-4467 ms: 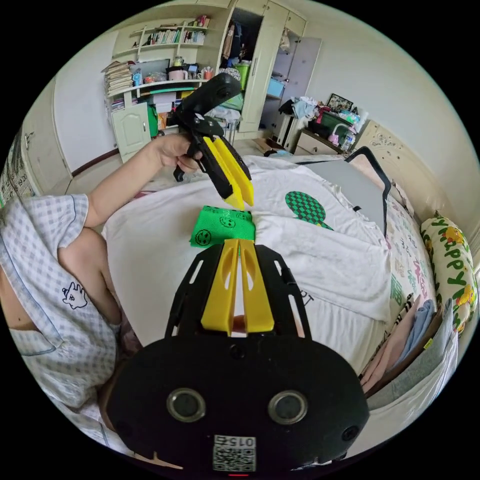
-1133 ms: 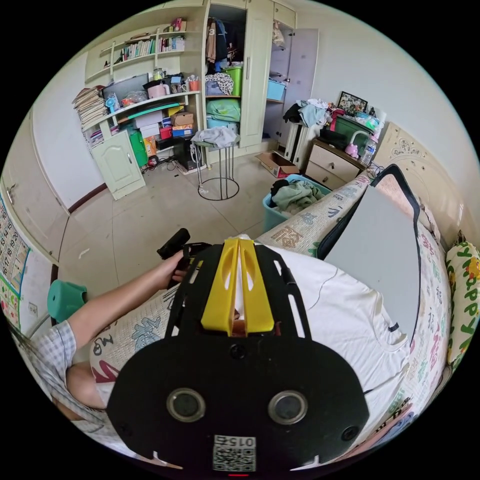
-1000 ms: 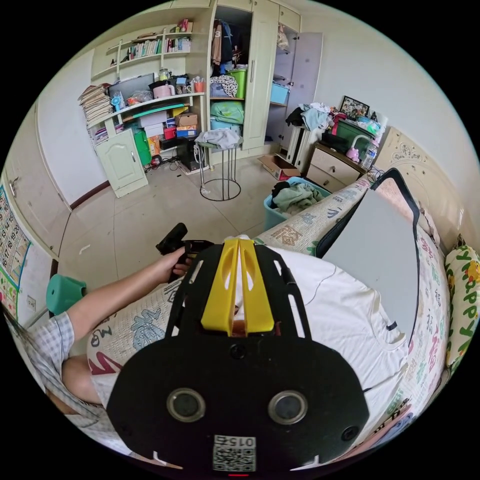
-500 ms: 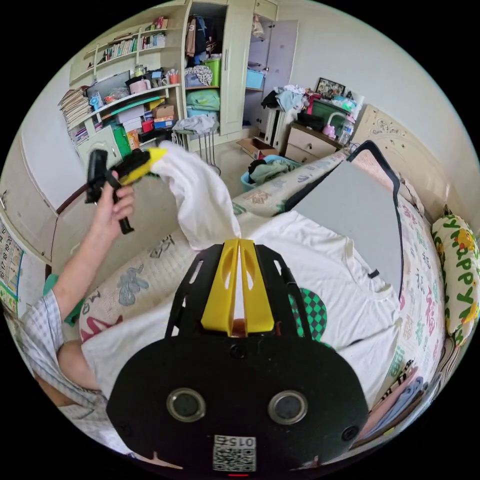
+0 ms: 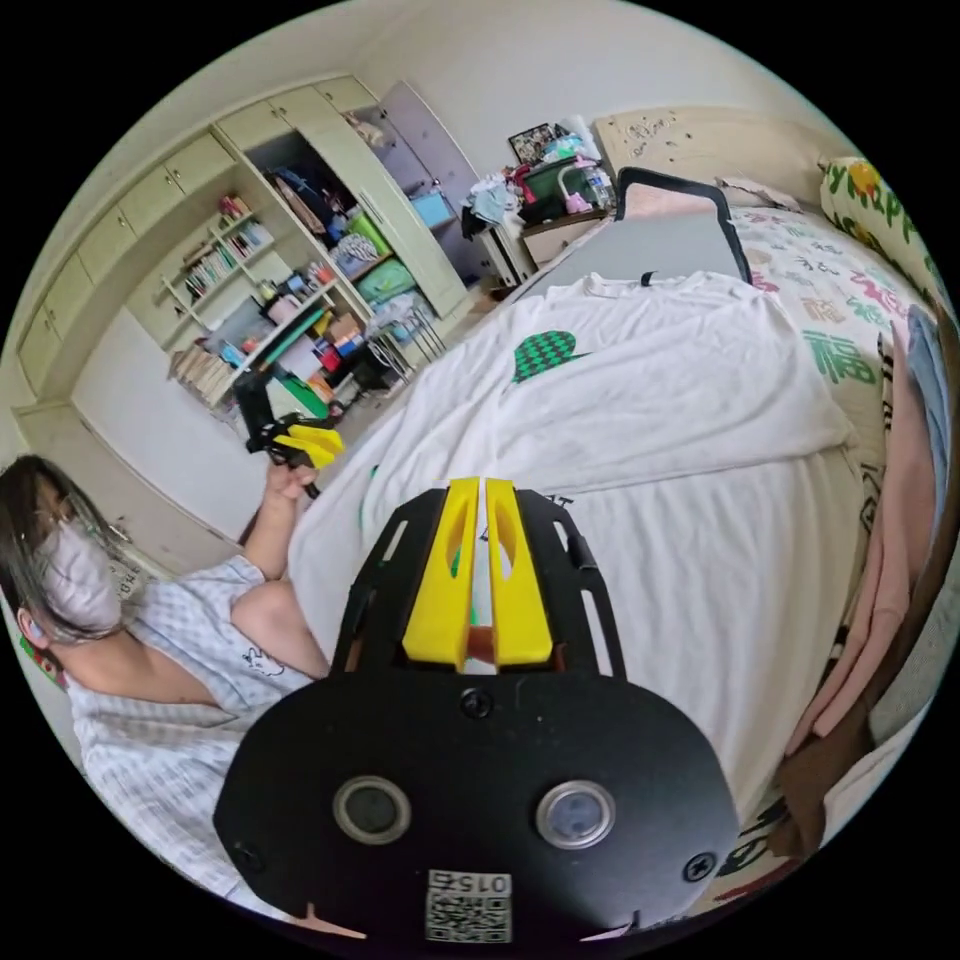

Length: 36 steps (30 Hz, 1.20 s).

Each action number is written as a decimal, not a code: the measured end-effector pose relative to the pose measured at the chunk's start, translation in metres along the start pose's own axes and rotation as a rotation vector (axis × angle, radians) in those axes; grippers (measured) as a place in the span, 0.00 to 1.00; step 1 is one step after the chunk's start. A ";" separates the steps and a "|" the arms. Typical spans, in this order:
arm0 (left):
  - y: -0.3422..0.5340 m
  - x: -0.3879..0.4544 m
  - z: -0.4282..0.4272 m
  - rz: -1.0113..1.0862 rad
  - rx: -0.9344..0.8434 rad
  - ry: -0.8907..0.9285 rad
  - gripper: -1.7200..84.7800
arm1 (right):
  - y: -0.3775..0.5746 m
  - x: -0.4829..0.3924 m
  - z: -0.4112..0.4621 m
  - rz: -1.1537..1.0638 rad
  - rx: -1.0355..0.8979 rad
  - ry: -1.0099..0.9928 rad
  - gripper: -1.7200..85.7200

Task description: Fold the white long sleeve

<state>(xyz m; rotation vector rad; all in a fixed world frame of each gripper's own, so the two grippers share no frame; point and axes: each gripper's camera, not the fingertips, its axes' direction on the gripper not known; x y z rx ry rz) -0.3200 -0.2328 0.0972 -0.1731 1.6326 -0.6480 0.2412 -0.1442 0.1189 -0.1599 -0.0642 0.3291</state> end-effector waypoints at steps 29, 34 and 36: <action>-0.030 -0.101 0.078 -0.110 -0.145 -0.437 0.16 | 0.005 0.028 -0.090 -0.100 -0.145 0.209 0.09; -0.007 -0.133 0.098 -0.088 -0.116 -0.430 0.18 | -0.090 0.037 -0.074 -0.151 -0.102 0.134 0.09; 0.016 -0.138 0.099 -0.063 -0.116 -0.406 0.18 | -0.143 0.052 -0.038 -0.147 -0.109 0.104 0.09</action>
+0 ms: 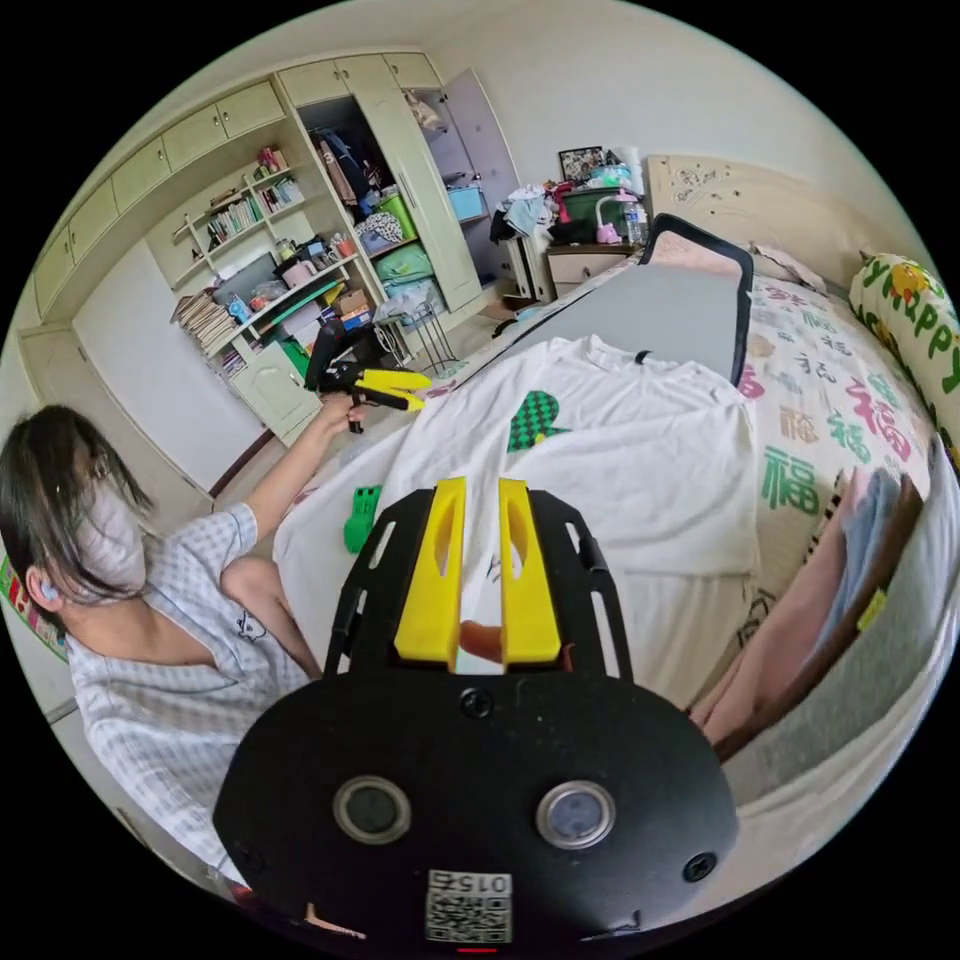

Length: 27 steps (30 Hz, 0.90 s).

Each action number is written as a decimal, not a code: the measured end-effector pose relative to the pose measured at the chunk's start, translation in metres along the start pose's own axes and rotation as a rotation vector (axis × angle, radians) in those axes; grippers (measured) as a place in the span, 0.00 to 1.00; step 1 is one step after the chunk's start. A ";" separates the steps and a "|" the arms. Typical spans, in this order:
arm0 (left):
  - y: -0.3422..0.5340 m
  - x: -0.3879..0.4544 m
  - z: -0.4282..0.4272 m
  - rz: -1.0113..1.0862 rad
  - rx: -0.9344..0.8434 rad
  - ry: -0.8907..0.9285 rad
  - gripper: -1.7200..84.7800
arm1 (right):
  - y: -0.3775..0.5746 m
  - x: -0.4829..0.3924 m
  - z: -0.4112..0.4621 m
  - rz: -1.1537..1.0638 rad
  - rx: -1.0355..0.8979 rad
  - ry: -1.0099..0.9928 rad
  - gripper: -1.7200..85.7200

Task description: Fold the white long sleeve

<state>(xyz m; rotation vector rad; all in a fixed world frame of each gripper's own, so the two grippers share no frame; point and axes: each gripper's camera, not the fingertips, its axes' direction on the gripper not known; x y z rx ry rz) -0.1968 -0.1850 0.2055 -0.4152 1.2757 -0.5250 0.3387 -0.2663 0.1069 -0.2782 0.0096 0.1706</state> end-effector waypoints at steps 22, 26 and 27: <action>0.033 0.024 0.014 0.249 0.019 -0.296 0.14 | -0.191 0.094 0.210 0.233 -0.136 -0.213 0.12; 0.028 0.022 0.028 0.278 -0.015 -0.335 0.13 | -0.194 0.099 0.220 0.261 -0.164 -0.256 0.10; 0.027 0.020 0.029 0.278 -0.014 -0.340 0.12 | -0.196 0.097 0.220 0.248 -0.158 -0.243 0.09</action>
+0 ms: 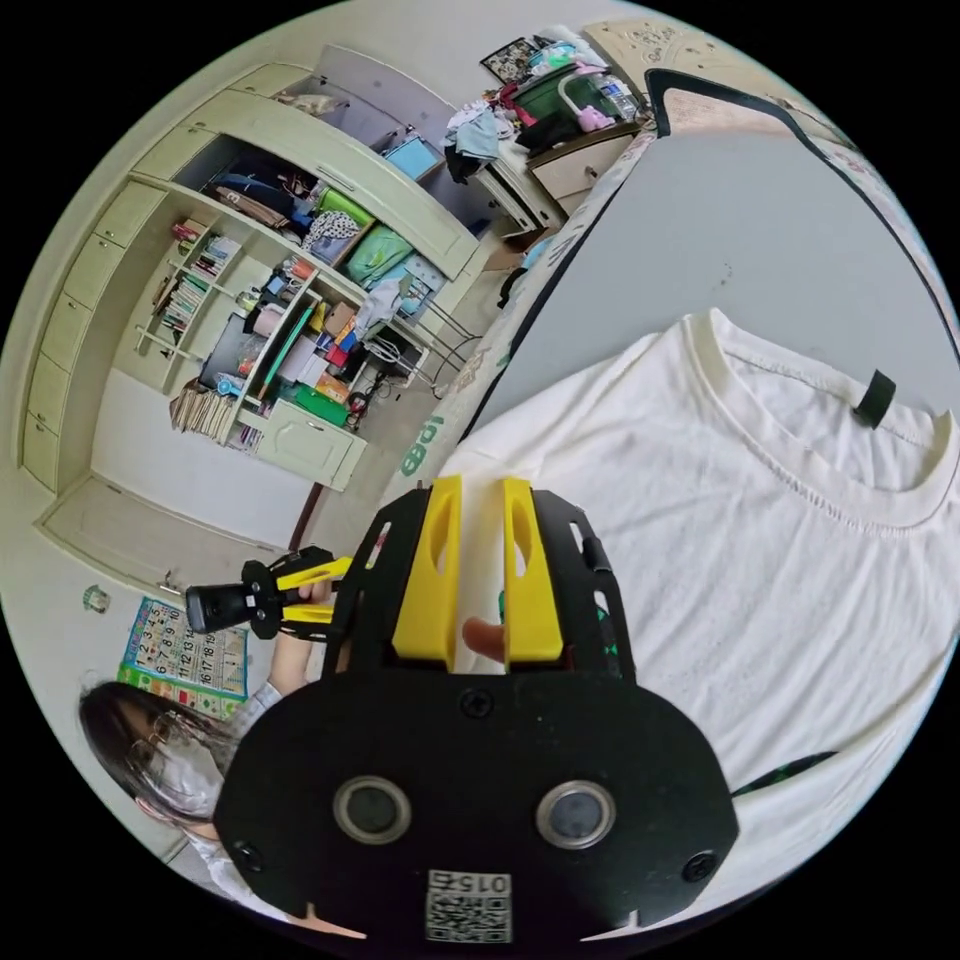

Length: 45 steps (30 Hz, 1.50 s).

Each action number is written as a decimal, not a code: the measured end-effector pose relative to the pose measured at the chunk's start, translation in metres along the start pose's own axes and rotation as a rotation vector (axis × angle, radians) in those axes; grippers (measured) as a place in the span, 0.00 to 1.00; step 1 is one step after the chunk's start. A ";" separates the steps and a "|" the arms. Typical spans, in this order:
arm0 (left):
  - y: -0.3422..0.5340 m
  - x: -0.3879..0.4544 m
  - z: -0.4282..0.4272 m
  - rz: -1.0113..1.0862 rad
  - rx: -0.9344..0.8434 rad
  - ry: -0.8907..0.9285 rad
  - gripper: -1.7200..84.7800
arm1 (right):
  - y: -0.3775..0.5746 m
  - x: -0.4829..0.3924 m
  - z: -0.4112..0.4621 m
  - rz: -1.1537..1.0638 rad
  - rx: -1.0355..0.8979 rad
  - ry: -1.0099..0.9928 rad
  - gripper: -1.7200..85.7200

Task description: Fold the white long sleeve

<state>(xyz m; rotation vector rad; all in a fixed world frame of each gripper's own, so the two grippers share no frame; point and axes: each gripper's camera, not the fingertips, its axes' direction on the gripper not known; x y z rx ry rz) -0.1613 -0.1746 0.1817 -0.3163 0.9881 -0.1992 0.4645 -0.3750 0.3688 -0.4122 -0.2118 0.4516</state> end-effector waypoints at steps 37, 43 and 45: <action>0.040 -0.060 -0.079 -0.104 0.185 0.108 0.10 | 0.223 -0.089 -0.090 -0.331 -0.121 0.297 0.10; -0.023 -0.005 -0.065 0.117 0.105 0.272 0.10 | 0.273 -0.086 -0.075 -0.323 -0.164 0.344 0.10; -0.025 -0.007 -0.044 0.070 0.048 0.292 0.10 | 0.280 -0.083 -0.073 -0.307 -0.133 0.349 0.05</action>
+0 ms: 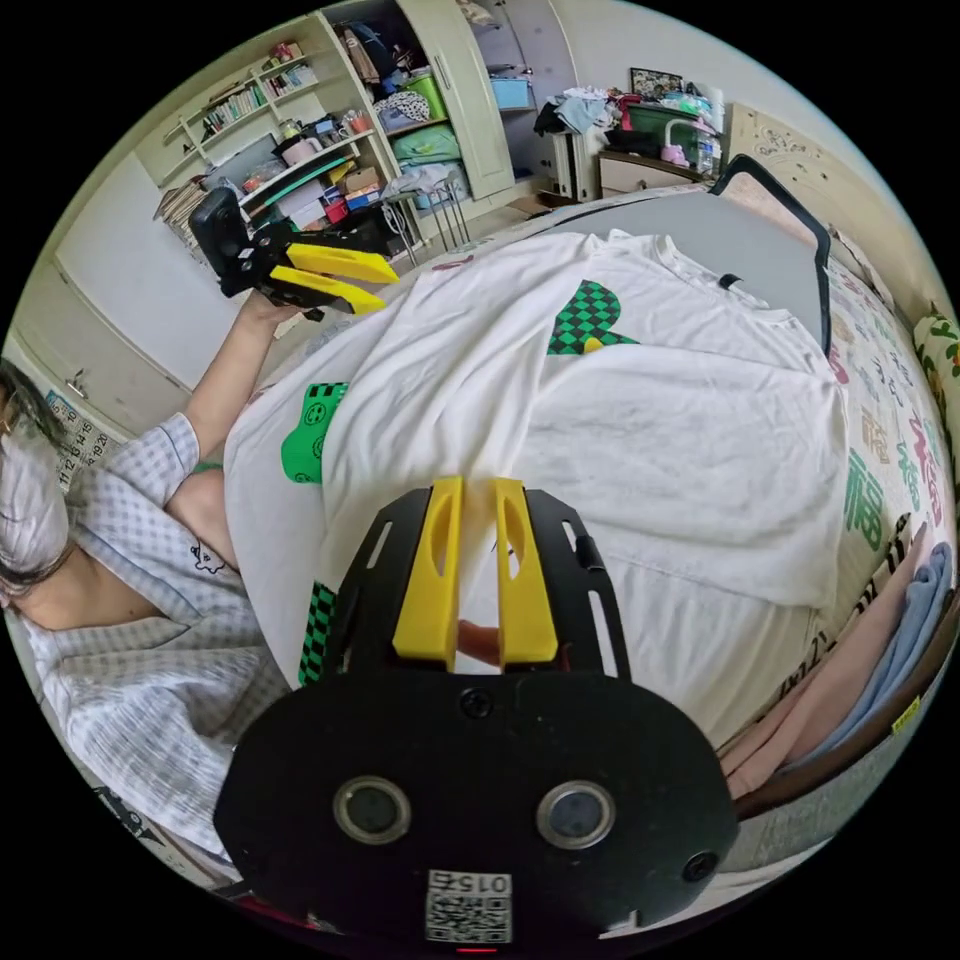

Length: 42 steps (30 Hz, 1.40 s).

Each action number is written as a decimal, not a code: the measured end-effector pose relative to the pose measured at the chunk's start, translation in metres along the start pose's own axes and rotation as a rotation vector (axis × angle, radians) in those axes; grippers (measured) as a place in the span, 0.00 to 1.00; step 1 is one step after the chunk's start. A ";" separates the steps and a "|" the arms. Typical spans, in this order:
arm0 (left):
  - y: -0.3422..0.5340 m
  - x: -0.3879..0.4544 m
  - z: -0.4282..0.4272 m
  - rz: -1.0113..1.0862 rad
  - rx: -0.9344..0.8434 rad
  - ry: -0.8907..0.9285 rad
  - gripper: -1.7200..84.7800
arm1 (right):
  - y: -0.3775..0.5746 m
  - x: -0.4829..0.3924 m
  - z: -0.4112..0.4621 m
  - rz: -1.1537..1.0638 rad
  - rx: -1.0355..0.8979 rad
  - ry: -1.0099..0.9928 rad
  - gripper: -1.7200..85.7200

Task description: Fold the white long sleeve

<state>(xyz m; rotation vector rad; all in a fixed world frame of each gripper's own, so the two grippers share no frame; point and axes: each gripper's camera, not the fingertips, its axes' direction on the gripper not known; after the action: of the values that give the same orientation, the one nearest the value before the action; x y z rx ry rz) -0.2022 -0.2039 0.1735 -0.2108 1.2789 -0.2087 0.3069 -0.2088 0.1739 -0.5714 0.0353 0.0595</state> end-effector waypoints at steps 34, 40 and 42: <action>-0.013 0.054 0.034 0.076 -0.076 0.227 0.10 | 0.098 0.030 -0.050 0.110 0.006 -0.117 0.02; -0.008 0.047 0.037 0.075 -0.088 0.280 0.02 | 0.103 0.030 -0.057 0.120 -0.030 -0.025 0.01; -0.009 0.048 0.039 0.076 -0.102 0.284 0.02 | 0.106 0.032 -0.058 0.119 -0.031 -0.021 0.01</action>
<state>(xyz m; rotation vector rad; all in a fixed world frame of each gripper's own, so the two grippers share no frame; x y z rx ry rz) -0.1519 -0.2237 0.1423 -0.2248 1.5783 -0.1104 0.3308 -0.1501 0.0665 -0.5997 0.0480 0.1819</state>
